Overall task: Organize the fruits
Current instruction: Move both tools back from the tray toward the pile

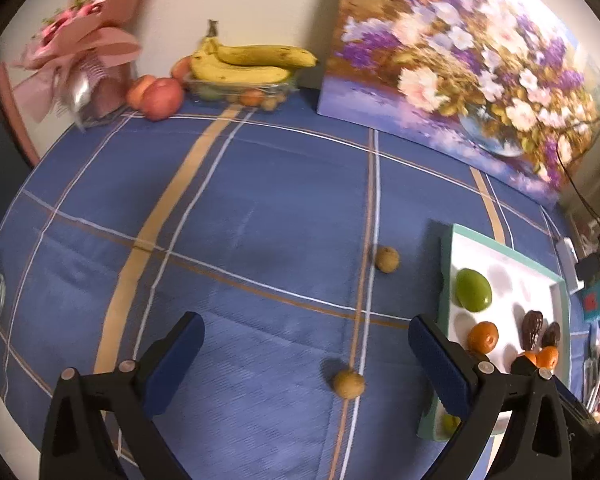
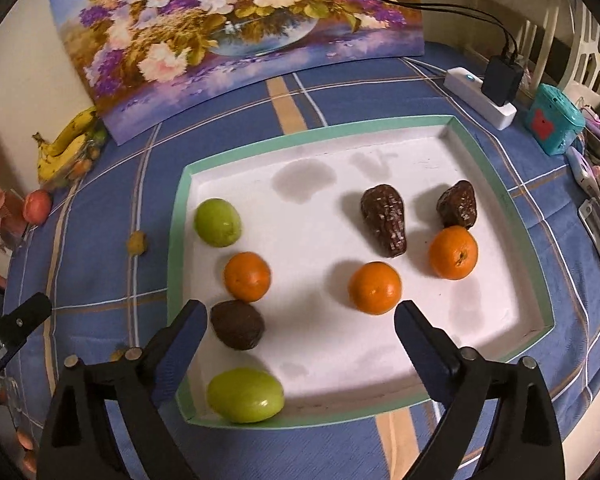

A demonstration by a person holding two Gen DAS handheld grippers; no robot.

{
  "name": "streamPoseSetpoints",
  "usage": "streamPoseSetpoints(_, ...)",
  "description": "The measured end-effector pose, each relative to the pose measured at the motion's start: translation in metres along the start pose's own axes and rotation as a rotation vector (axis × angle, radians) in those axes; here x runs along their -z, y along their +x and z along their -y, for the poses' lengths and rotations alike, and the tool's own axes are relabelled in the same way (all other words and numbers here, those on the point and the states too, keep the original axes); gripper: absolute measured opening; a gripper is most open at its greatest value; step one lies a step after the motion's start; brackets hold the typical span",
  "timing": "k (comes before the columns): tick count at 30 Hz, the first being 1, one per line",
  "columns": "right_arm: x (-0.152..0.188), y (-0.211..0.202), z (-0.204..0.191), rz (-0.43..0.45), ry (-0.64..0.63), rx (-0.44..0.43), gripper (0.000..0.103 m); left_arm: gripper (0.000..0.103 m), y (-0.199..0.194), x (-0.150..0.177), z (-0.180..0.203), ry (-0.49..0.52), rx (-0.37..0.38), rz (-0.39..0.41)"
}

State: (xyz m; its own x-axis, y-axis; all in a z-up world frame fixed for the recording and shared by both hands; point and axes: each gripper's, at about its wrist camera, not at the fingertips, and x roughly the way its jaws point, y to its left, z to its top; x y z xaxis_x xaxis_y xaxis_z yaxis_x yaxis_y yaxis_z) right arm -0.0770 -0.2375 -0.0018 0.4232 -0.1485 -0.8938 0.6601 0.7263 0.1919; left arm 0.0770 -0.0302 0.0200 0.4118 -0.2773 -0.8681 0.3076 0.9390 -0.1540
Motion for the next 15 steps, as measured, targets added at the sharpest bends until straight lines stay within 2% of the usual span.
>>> streamPoseSetpoints(7, -0.001, -0.005, -0.006, 0.026, -0.013, -0.002, 0.095, 0.103, -0.002, 0.0, -0.012, -0.042, 0.007, 0.026)
streamPoseSetpoints(13, -0.002, -0.001, -0.01, 0.005, -0.031, 0.0, 0.095, 0.103, 0.01, 0.002, -0.005, -0.013, 0.028, -0.016)
streamPoseSetpoints(15, -0.001, 0.001, -0.011, -0.007, -0.037, 0.0, 0.095, 0.103, 0.018, 0.003, -0.002, -0.006, 0.062, -0.05)
